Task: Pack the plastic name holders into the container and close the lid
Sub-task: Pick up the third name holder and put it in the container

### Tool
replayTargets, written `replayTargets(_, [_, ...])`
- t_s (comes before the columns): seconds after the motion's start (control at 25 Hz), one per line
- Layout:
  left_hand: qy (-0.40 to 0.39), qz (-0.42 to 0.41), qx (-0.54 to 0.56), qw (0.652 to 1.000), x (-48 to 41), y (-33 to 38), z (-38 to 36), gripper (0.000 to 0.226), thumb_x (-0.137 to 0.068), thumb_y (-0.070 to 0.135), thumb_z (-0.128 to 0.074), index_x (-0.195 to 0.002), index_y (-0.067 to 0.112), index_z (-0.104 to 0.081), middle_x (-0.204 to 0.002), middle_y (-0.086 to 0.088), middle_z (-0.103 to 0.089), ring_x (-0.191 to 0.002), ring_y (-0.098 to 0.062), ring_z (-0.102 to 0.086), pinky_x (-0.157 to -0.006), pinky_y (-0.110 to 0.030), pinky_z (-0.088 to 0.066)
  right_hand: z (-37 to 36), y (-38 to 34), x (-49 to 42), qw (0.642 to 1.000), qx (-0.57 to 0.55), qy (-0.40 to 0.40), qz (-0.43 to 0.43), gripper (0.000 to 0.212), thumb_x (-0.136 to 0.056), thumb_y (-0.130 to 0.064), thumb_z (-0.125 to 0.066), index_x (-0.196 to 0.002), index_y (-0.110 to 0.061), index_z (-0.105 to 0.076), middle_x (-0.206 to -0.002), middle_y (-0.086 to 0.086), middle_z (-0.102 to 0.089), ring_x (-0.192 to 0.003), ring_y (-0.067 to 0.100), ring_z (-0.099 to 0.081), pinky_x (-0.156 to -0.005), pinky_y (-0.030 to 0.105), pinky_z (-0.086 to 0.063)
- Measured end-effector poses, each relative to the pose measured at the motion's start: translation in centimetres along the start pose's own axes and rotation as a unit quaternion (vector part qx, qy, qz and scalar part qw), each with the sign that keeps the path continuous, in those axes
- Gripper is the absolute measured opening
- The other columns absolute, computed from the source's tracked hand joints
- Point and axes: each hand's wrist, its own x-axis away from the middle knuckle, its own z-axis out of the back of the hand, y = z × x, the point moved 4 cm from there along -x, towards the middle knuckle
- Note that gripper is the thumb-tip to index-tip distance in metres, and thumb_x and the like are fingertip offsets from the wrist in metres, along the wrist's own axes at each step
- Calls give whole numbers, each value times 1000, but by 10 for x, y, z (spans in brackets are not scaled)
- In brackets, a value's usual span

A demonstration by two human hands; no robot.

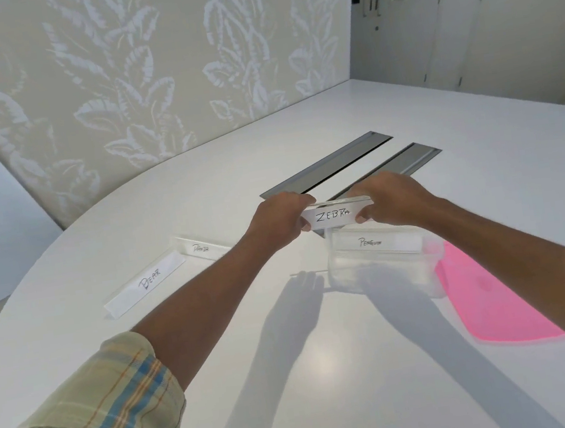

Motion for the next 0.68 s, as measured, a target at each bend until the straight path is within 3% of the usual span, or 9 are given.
replayTargets(0.24, [-27, -32, 10, 999, -43, 54, -26, 34, -87, 8, -68, -118, 23, -69, -106, -1, -76, -107, -29, -68, -77, -38, -55, -4, 69, 17, 999, 11, -4, -43, 48, -80, -40, -83, -126, -40, -68, -121, -7, -72, -114, 25, -64, -81, 39, -51])
replayTargets(0.48, [-41, -42, 13, 998, -67, 73, -51, 39, -85, 7, -69, -120, 25, -68, -107, 0, -75, -108, -29, -66, -69, -32, -39, -23, 105, 20, 999, 4, -12, -53, 48, -81, -41, -81, -127, -37, -68, -123, -5, -70, -116, 25, -62, -75, 33, -39])
replayTargets(0.68, [-69, -34, -9, 997, -80, 75, -72, 45, -90, 12, -71, -133, 26, -65, -117, -3, -74, -114, -29, -66, -78, -37, -49, -46, 115, 15, 997, 9, -42, -56, 43, -81, -40, -81, -123, -35, -69, -112, -3, -70, -109, 25, -64, -72, 32, -39])
